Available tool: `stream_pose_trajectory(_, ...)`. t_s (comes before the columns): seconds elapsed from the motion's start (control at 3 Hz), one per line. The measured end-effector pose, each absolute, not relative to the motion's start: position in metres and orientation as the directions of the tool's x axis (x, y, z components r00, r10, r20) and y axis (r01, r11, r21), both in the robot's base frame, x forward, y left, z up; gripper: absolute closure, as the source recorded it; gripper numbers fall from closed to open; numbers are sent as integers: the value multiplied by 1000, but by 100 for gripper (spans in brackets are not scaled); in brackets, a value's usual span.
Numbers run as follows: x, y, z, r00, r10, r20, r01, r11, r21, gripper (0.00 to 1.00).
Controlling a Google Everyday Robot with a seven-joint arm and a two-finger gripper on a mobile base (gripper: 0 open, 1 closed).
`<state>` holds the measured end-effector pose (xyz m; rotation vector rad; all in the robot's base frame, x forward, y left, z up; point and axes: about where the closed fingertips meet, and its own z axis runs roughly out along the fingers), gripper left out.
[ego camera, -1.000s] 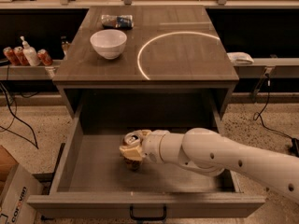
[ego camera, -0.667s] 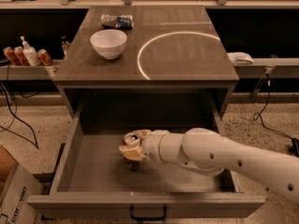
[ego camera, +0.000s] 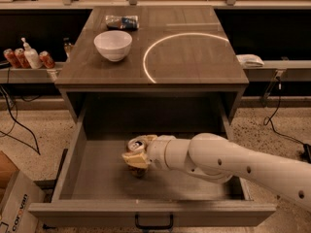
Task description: Place orange can into top drawer
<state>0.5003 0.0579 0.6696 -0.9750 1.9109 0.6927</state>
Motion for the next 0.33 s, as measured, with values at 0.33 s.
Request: stream_pose_trajectory(0.33,500,59,670,-325,-361,-874,-838,539,90,0)
